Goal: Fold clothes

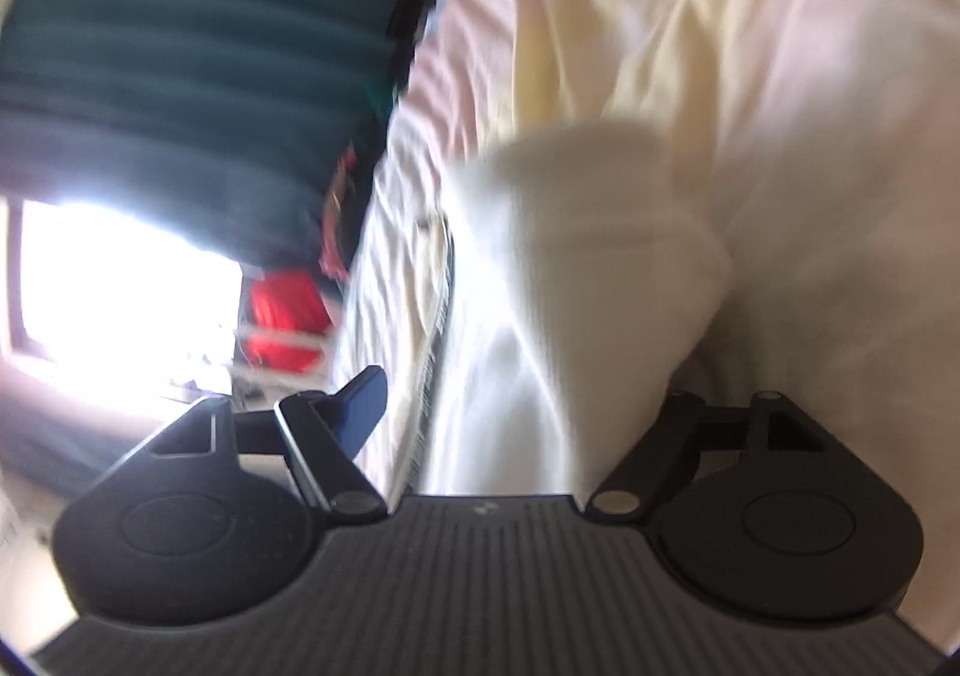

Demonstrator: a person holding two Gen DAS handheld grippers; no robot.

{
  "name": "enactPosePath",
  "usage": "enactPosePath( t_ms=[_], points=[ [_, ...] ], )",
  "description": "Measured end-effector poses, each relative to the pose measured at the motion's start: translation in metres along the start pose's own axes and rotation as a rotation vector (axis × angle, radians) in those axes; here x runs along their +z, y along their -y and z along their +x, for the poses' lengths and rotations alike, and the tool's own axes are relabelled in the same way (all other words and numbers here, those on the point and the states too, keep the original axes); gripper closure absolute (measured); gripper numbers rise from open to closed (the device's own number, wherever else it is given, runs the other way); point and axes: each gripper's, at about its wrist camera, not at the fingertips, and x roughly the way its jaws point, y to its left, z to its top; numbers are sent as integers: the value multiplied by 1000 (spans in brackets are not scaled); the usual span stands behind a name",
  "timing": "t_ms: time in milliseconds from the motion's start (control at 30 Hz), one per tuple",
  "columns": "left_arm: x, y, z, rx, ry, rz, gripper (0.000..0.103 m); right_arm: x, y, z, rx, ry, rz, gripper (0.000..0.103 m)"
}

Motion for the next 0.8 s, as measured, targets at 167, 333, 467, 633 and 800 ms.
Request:
enactPosePath(
  t_ms=[167, 333, 467, 633, 800],
  points=[
    [-10, 23, 11, 96, 7, 111, 0, 0, -16, 2, -46, 121, -92, 44],
    [-12, 22, 12, 96, 8, 103, 0, -3, -28, 2, -125, 173, -120, 84],
    [-10, 23, 13, 98, 4, 107, 0, -9, -56, -9, -101, 233, -198, 85],
    [-5, 22, 12, 89, -11, 115, 0, -47, -125, -28, -92, 338, -571, 85],
    [3, 16, 3, 71, -2, 83, 1, -132, -186, -39, -21, 390, -956, 85]
  ],
)
